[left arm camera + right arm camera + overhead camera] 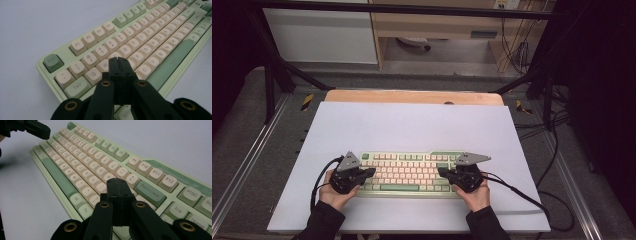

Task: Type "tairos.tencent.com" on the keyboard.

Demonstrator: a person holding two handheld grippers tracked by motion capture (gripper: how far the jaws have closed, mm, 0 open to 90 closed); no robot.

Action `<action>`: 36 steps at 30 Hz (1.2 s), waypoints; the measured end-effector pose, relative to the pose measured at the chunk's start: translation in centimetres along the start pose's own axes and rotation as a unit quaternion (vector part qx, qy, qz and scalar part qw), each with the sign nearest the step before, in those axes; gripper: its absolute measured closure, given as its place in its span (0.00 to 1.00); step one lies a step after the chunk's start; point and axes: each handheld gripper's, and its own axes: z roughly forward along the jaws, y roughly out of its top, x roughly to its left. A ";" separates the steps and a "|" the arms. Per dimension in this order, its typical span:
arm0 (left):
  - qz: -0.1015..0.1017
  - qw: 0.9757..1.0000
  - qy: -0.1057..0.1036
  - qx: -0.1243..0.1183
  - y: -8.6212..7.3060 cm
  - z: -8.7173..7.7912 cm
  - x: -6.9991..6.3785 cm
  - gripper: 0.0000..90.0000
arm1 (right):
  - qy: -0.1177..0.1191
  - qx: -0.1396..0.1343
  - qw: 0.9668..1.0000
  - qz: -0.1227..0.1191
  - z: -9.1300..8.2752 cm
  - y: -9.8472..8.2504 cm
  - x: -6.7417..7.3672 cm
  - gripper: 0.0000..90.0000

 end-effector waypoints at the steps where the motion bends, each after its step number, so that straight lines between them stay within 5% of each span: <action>1: 0.000 1.000 0.000 0.000 -0.1 -0.1 0.0 1.00 | 0.001 -0.001 1.000 -0.002 0.0 0.0 0.0 1.00; 20: -0.008 1.000 0.001 0.000 -1.1 -0.7 0.5 1.00 | 0.024 0.011 1.000 -0.015 2.3 1.2 1.9 1.00; 36: -0.008 1.000 -0.003 0.003 -1.2 -0.4 0.4 1.00 | 0.037 0.036 0.999 -0.017 4.2 0.0 2.5 1.00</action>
